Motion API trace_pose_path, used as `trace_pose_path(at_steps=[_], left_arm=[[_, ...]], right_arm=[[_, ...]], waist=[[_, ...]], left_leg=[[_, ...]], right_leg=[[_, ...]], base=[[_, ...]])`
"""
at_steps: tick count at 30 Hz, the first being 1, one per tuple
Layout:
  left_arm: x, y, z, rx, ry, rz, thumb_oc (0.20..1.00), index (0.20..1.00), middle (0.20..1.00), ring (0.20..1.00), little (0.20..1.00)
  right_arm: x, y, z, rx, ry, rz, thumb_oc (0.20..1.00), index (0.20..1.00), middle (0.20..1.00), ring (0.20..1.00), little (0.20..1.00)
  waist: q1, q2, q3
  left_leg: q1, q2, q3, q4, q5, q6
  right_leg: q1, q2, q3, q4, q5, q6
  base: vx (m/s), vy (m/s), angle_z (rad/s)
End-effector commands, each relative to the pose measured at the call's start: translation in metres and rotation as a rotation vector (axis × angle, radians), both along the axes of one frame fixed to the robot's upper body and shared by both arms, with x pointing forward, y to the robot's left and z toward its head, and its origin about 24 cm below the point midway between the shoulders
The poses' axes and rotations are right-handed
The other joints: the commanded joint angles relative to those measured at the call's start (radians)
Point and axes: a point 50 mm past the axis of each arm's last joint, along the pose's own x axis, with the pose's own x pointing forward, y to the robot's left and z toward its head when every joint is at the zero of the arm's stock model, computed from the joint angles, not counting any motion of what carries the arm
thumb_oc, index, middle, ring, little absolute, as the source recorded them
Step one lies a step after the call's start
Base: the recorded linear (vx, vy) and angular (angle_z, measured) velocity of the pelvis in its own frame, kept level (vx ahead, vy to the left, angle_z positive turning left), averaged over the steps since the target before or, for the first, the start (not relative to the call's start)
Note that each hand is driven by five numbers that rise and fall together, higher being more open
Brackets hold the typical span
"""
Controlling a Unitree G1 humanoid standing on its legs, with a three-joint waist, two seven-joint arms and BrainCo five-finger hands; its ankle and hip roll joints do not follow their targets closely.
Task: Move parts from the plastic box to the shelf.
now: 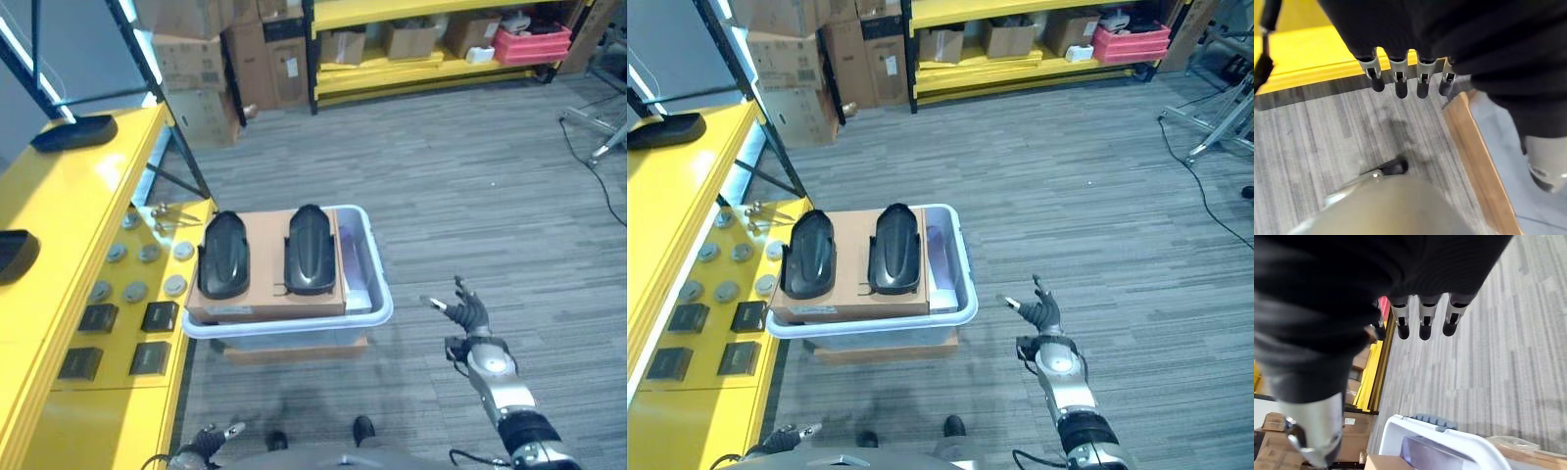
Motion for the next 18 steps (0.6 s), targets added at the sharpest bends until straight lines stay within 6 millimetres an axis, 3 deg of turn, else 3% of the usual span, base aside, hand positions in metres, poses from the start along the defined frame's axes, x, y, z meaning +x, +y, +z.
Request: trace_pose_path(at_steps=[1,3,4,9,15,18], left_arm=[[0.041,0.008,0.011,0.042,-0.109,-0.074,1.0,1.0,1.0,1.0,1.0],[0.068,0.005,0.02,0.05,-0.203,-0.106,1.0,1.0,1.0,1.0,1.0],[0.069,0.005,0.02,0.05,-0.204,-0.105,1.0,1.0,1.0,1.0,1.0],[0.108,-0.013,0.035,0.044,-0.35,-0.105,1.0,1.0,1.0,1.0,1.0],[0.104,-0.026,0.031,0.03,-0.316,-0.166,1.0,1.0,1.0,1.0,1.0],[0.098,-0.029,0.028,0.045,-0.298,-0.17,1.0,1.0,1.0,1.0,1.0]], right_arm=[[0.05,0.005,0.053,-0.172,-0.174,0.046,1.0,1.0,1.0,1.0,1.0],[0.088,0.013,0.096,-0.268,-0.267,0.061,1.0,1.0,1.0,1.0,1.0],[0.088,0.013,0.097,-0.268,-0.269,0.062,1.0,1.0,1.0,1.0,1.0],[0.13,0.029,0.168,-0.331,-0.444,-0.052,1.0,1.0,1.0,1.0,1.0],[0.141,0.029,0.177,-0.333,-0.41,-0.087,1.0,1.0,1.0,1.0,1.0],[0.14,0.035,0.159,-0.366,-0.359,-0.099,1.0,1.0,1.0,1.0,1.0]], waist=[[0.049,-0.041,0.031],[0.078,-0.05,0.074],[0.075,-0.049,0.074],[0.117,-0.052,0.141],[0.138,-0.049,0.165],[0.145,-0.04,0.181]], left_leg=[[-0.006,0.011,-0.048,-0.001,-0.025,-0.026],[-0.078,0.011,-0.068,-0.001,-0.001,-0.035],[-0.08,0.011,-0.069,-0.001,0.0,-0.035],[-0.193,-0.001,-0.111,-0.001,0.04,-0.046],[-0.243,-0.013,-0.136,-0.001,0.057,-0.049],[-0.261,-0.018,-0.156,-0.001,0.063,-0.048]], right_leg=[[-0.024,-0.043,-0.028,0.015,-0.024,0.064],[-0.08,-0.045,-0.046,0.011,-0.005,0.066],[-0.082,-0.045,-0.047,0.011,-0.005,0.066],[-0.161,-0.05,-0.079,0.004,0.019,0.066],[-0.192,-0.056,-0.096,0.003,0.024,0.068],[-0.198,-0.06,-0.109,0.004,0.023,0.068]], base=[[-0.12,0.029,0.06],[-0.19,0.019,0.39],[-0.16,0.024,0.56],[-0.07,0.043,0.38],[0.0,0.019,0.19],[0.02,0.003,0.11]])
